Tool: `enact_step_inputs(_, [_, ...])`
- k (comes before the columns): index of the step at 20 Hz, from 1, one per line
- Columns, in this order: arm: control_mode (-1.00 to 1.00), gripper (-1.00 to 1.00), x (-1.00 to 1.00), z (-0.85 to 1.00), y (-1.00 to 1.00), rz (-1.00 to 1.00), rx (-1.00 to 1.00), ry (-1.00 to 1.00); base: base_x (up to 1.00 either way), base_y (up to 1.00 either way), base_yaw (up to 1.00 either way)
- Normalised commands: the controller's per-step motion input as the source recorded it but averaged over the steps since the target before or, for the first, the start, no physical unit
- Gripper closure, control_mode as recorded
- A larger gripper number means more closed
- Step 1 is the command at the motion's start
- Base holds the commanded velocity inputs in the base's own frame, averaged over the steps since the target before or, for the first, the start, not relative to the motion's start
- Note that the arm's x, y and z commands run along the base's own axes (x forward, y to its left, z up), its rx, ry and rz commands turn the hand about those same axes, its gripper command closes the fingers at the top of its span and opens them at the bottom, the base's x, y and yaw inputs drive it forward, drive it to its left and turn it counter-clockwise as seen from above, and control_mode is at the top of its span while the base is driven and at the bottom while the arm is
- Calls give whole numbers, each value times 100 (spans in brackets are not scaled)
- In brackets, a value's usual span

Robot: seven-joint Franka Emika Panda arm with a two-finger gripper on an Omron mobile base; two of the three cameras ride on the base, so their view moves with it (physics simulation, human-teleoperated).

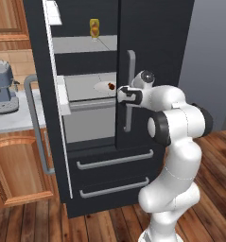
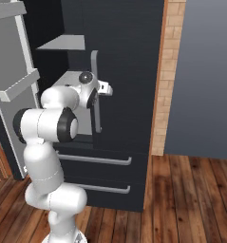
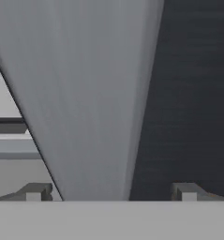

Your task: Retrieve the chicken drumstick from the fridge and place it on the saucepan with marinade on the stove.

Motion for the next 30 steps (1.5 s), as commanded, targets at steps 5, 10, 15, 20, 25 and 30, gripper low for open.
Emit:
enact_step_inputs(5, [-100, 100, 69, -25, 6, 0, 0, 0, 0, 0, 0])
enact_step_inputs(10, [-100, 100, 11, -3, 0, 0, 0, 0, 0, 0, 0])
enact_step_inputs(15, [-100, 100, -6, -1, -8, 0, 0, 0, 0, 0, 0])
enact_step_inputs(20, [-100, 100, -76, -1, -95, -5, 0, 6, 0, 0, 0])
enact_step_inputs(25, [-100, 100, -99, 0, -100, -6, 0, 6, 0, 0, 0])
enact_step_inputs(30, [-100, 100, -100, 0, -100, -11, 0, 5, 0, 0, 0])
